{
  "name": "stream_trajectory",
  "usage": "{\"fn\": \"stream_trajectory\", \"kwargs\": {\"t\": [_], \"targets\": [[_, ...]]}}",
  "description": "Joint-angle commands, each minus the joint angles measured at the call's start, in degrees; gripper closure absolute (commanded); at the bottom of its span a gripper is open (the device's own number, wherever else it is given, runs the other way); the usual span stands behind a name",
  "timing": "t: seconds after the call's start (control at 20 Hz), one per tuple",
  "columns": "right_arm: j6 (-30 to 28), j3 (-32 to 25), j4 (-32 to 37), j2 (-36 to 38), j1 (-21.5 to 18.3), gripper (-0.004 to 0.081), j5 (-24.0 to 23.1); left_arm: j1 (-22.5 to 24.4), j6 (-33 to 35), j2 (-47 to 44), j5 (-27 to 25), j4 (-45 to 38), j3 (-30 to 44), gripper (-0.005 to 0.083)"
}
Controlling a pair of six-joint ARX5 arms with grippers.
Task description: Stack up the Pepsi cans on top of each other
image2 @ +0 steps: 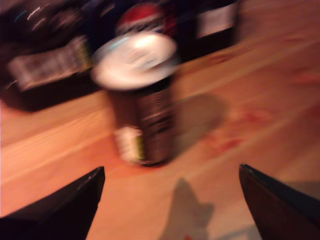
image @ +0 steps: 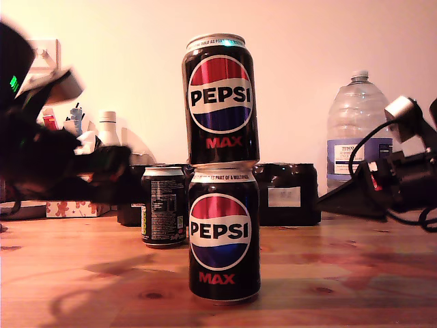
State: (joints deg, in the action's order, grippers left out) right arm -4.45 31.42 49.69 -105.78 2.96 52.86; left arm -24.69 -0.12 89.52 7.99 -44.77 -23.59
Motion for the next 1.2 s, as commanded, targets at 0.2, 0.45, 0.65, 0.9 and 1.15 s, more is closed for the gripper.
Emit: {"fn": "stream_trajectory", "kwargs": {"t": [0.2,0.45,0.65,0.9,1.15], "targets": [[0.4,-9.8,1.1,16.4,-0.3,0.0782,-15.0,1.6,0.6,1.2,3.1,-4.9,0.3,-0.0007],[6.7,-20.3,5.8,34.2,1.7,0.0782,-25.6,1.7,0.6,1.4,4.4,-6.7,0.3,-0.0007],[10.4,-28.5,6.8,47.5,6.3,0.0782,-30.6,3.0,0.6,3.5,6.6,-9.2,0.3,-0.0007],[9.6,-31.2,-0.6,62.7,11.8,0.0782,-36.4,4.3,0.6,8.4,9.1,-13.0,0.3,-0.0007],[8.9,-31.2,-19.4,72.9,16.8,0.0782,-38.1,4.3,0.6,10.7,10.1,-15.8,0.3,-0.0007]]}}
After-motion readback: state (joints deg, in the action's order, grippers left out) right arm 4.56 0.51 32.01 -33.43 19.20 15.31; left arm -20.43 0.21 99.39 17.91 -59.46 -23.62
